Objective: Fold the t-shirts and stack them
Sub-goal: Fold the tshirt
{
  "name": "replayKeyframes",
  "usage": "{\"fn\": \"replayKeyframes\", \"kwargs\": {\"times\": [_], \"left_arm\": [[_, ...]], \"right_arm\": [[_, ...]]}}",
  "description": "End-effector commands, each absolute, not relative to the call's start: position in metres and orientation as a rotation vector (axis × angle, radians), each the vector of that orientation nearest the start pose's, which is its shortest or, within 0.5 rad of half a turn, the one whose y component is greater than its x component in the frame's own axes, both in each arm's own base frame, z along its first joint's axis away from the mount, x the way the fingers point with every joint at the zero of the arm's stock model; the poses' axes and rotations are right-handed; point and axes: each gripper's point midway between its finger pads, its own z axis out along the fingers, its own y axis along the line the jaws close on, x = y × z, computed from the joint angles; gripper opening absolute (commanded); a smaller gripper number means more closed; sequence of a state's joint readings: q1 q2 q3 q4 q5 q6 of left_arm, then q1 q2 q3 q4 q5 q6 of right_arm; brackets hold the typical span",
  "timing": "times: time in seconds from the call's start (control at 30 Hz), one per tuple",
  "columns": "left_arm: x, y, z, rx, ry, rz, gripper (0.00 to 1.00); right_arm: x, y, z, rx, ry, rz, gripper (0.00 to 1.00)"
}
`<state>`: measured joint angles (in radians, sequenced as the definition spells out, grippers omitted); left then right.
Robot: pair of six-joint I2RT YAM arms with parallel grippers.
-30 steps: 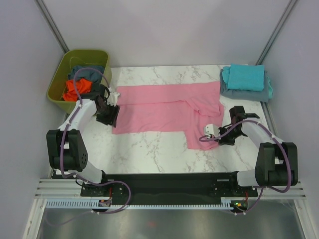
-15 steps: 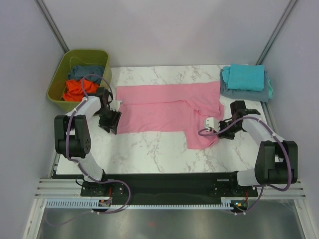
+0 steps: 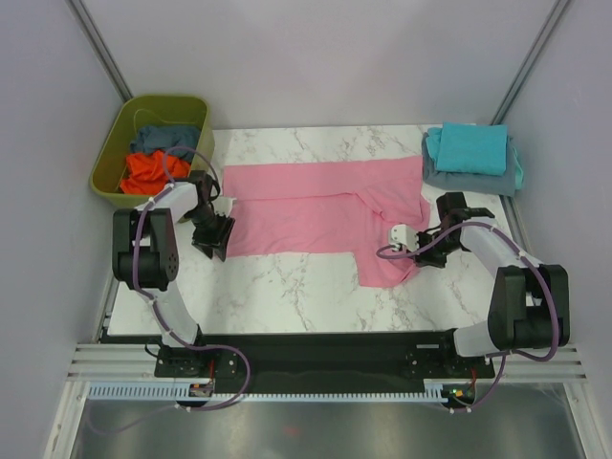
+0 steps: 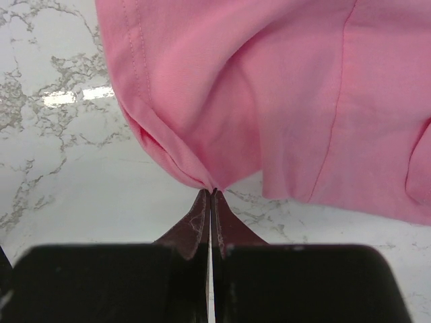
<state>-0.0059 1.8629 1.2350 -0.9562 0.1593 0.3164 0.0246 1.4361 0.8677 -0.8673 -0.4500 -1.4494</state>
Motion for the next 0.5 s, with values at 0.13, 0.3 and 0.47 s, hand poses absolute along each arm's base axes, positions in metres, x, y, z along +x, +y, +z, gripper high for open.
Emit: {"fn": "replayKeyframes", "kwargs": {"times": [0.13,0.3,0.47], "left_arm": [[0.292,-0.016,0.024,0.501,3.079,-0.252,0.51],[0.297,-0.016,0.024,0.501,3.074,-0.25,0.51],[0.304,-0.016,0.025,0.5,3.064,-0.247,0.51]], "right_arm": [[0.259,0.051,0.053,-1.818,1.972,0.336,0.0],[0.256,0.051,0.053,-1.813,1.977,0.33,0.0],[0.255,0.051,0.053,-1.806,1.984,0.329,0.0]]}}
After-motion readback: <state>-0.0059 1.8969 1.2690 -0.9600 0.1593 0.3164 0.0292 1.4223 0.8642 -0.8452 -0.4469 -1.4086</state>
